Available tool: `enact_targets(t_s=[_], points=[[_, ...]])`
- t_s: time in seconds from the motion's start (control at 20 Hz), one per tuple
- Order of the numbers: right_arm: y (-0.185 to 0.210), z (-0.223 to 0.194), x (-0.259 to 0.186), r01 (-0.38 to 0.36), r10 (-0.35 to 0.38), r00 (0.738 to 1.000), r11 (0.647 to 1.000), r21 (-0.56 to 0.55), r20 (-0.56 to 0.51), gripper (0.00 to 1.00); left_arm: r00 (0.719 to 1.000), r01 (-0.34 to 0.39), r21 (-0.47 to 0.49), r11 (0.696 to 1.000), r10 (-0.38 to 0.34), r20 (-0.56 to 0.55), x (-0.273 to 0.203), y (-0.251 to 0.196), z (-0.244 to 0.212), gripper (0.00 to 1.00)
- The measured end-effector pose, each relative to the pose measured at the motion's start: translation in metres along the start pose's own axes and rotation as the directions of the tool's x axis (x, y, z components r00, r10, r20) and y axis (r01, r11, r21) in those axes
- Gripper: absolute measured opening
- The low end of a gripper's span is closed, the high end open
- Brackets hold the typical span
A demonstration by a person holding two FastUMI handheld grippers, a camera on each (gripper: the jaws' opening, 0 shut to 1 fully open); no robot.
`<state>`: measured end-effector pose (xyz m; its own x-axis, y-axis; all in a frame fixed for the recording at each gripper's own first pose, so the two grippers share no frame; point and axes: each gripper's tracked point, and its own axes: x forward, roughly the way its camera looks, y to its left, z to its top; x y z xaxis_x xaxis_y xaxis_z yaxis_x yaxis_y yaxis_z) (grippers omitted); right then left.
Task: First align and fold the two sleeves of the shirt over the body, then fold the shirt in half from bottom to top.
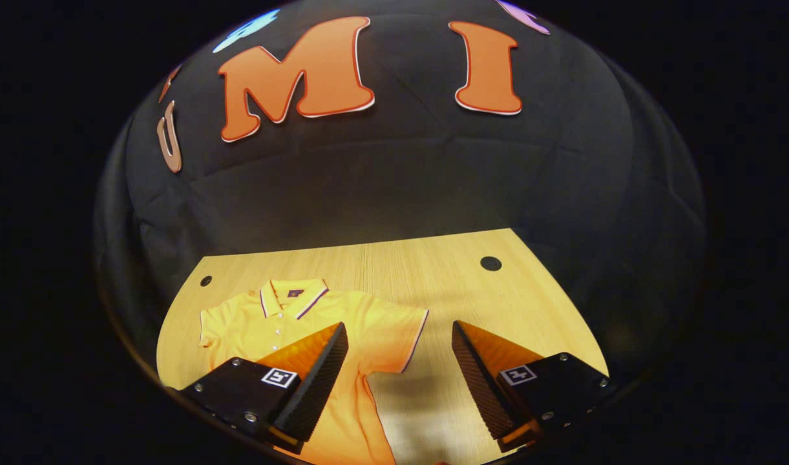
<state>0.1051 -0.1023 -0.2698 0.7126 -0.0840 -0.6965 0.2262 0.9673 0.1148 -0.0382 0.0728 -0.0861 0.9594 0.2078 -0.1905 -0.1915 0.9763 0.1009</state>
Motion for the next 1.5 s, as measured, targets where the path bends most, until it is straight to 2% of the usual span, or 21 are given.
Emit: enact_targets(t_s=[0.1, 0.25, 0.45, 0.6, 0.8, 1.05, 1.25, 1.5], points=[[0.000, -0.006, 0.016, -0.014, 0.015, 0.999, 1.000, 0.021, -0.048, 0.98, 0.999, -0.038, 0.021, 0.999, 0.038, -0.029, 0.003, 0.005, -0.007, 0.97], [-0.012, -0.015, 0.041, 0.007, -0.006, 0.993, 1.000, 0.009, -0.119, 0.98, 0.995, -0.079, 0.037, 0.996, 0.081, -0.051, 0.007, 0.007, -0.011, 0.97], [-0.019, -0.037, 0.069, 0.010, -0.006, 0.967, 1.000, 0.016, -0.254, 0.98, 0.991, -0.106, 0.030, 0.994, 0.108, -0.081, 0.015, 0.005, -0.016, 0.97], [-0.020, -0.045, 0.084, 0.009, -0.001, 0.948, 1.000, 0.023, -0.317, 0.97, 0.987, -0.108, 0.039, 0.993, 0.112, -0.113, 0.018, 0.002, -0.022, 0.97], [-0.019, -0.058, 0.105, 0.000, 0.015, 0.907, 0.999, 0.035, -0.420, 0.96, 0.980, -0.108, 0.069, 0.992, 0.118, -0.159, 0.018, -0.011, -0.043, 0.97], [-0.011, -0.080, 0.131, -0.005, 0.069, 0.839, 0.993, 0.120, -0.539, 0.90, 0.972, -0.130, 0.076, 0.989, 0.142, -0.188, 0.019, -0.009, -0.048, 0.98], [-0.016, -0.086, 0.155, 0.019, 0.046, 0.818, 0.994, 0.108, -0.573, 0.82, 0.962, -0.138, 0.088, 0.986, 0.155, -0.224, 0.020, -0.006, -0.057, 0.98], [-0.017, -0.098, 0.174, 0.044, 0.047, 0.775, 0.991, 0.128, -0.630, 0.74, 0.951, -0.124, 0.103, 0.987, 0.148, -0.272, 0.021, -0.006, -0.064, 0.98]])
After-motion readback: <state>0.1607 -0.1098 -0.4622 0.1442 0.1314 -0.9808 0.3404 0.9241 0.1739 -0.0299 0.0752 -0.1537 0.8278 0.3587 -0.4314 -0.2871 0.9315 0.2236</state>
